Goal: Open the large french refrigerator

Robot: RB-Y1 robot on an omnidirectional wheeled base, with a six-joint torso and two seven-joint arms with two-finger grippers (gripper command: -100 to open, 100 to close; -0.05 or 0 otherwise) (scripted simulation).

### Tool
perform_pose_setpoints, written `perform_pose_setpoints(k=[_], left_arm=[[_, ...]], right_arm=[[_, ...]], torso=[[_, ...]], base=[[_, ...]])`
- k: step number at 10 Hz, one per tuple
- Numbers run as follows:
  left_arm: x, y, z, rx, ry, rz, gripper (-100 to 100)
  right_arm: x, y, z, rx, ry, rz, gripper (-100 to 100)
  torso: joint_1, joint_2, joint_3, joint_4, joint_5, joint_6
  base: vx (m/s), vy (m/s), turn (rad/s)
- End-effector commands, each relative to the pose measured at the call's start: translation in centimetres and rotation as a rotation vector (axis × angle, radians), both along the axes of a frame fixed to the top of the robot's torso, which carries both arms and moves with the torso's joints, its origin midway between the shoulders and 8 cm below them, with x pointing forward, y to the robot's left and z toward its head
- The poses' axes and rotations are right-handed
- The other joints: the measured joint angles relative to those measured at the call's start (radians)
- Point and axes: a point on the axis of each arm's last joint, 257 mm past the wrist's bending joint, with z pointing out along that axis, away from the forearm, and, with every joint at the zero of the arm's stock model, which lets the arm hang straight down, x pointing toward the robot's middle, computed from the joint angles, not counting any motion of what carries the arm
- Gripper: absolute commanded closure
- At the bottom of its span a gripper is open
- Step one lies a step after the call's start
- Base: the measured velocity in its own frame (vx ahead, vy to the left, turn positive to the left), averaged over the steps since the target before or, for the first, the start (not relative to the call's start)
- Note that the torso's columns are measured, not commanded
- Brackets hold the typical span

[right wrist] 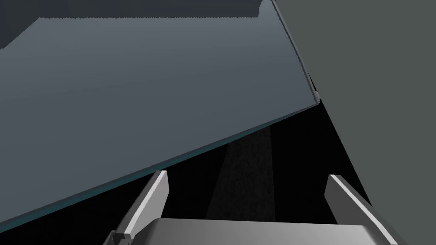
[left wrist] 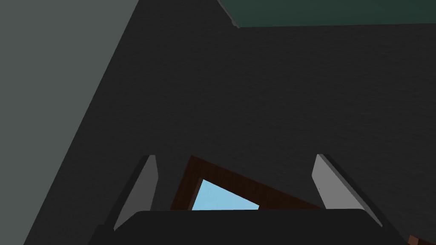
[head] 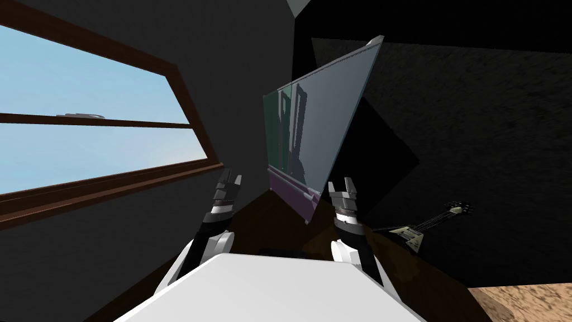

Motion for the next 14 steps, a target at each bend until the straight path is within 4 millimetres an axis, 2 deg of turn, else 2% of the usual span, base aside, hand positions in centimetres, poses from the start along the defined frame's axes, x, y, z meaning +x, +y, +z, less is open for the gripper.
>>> perform_pose_setpoints(k=[1,9,10,11,14], left_arm=[[0.0,0.0,0.0,0.000,0.000,0.000,0],[0.0,0.0,0.0,0.000,0.000,0.000,0],[0.0,0.0,0.0,0.000,0.000,0.000,0],[0.0,0.0,0.0,0.000,0.000,0.000,0],[0.0,0.0,0.0,0.000,0.000,0.000,0]], right_arm=[[0.0,0.0,0.0,0.000,0.000,0.000,0],[0.0,0.0,0.0,0.000,0.000,0.000,0],[0.1,0.3,-0.4,-0.071,0.010,-0.007,-100],[0.2,0.3,-0.7,-0.108,0.014,-0.017,-100],[0.3,0.5,-1.5,-0.234,0.020,-0.068,-100]], torso=[[0.000,0.040,-0.082,0.041,0.000,0.000],[0.000,0.618,-1.234,0.617,0.000,0.000],[0.000,0.691,-1.382,0.691,0.000,0.000],[0.001,0.723,-1.452,0.724,0.000,0.000],[0.002,0.737,-1.476,0.737,0.000,0.000]], base=[[0.000,0.000,0.000],[0.000,0.000,0.000],[0.050,0.018,-0.055],[0.084,0.037,-0.073],[0.101,0.059,-0.069]])
